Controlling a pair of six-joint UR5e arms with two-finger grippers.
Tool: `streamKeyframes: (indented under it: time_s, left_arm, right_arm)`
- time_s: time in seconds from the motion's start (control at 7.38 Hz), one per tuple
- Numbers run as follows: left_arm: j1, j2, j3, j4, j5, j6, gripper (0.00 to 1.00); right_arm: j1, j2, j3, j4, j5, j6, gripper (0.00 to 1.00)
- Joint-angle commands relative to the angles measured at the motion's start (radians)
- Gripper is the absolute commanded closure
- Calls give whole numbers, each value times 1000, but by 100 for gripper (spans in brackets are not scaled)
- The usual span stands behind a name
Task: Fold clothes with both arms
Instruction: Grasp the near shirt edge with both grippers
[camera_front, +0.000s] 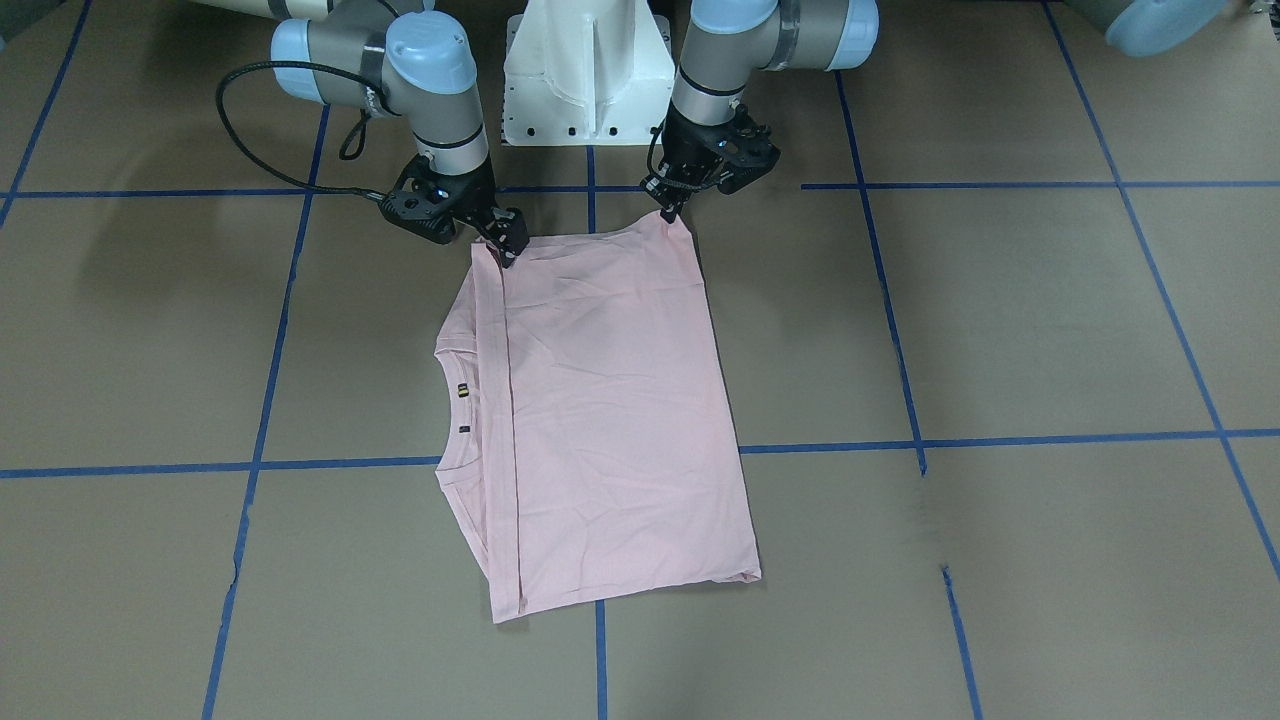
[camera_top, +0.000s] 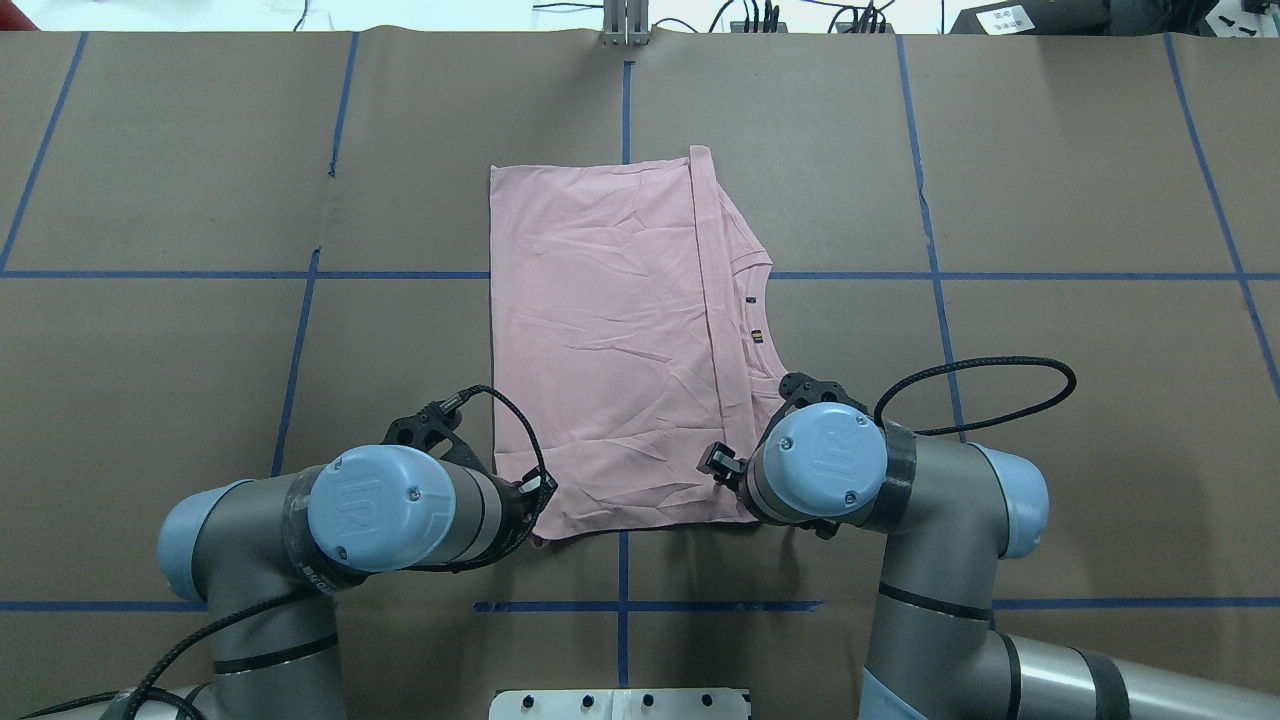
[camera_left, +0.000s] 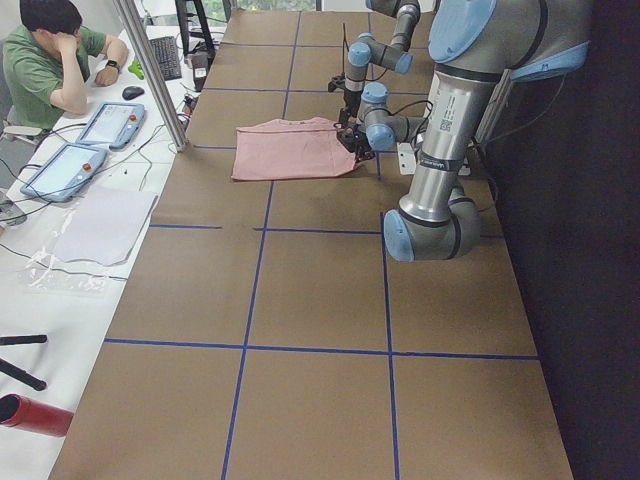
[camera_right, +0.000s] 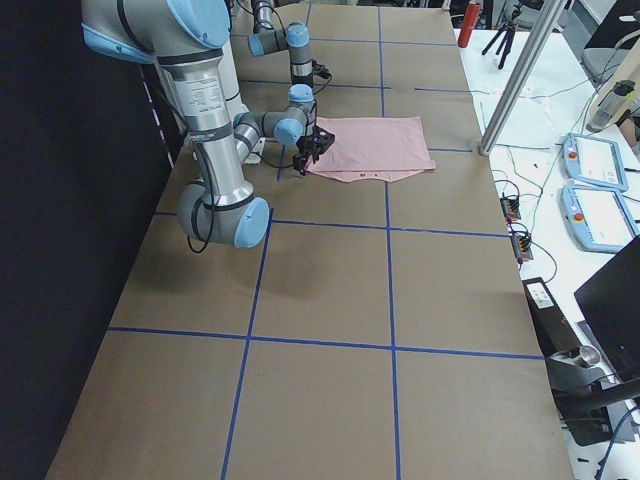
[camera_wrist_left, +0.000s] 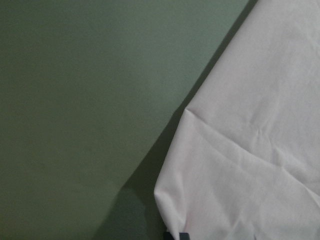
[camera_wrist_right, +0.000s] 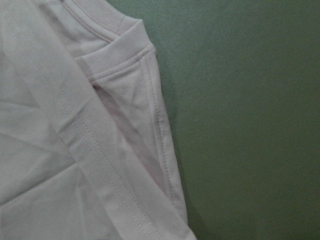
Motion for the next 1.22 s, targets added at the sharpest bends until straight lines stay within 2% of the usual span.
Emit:
streamKeyframes:
  time_s: [0.0,0.14,0.27,0.41,0.54,0.81,0.95,1.08]
  left_arm:
    - [0,0,0,0,1,0,100]
    - [0,0,0,0,1,1,100]
    - [0,1,0,0,-1,0,100]
    - [0,3,0,0,-1,0,100]
    - [0,4,0,0,-1,0,100]
    - [0,6,3,-2,-1,0,100]
    - [0,4,3,-2,-1,0,100]
    - [0,4,3,-3,1,0,100]
  right_arm:
    - [-9,26,-39,-1,0,2,1]
    - [-9,31,-40,-1,0,2,11]
    - [-7,32,-38,-1,0,2,34]
    - [-7,32,-36,-1,0,0,48]
    - [-7,32,-36,-1,0,0,55]
    - [-7,34,-36,-1,1,0,88]
    - [-7,41,-36,-1,1,0,100]
    - [-7,43,-36,-1,1,0,100]
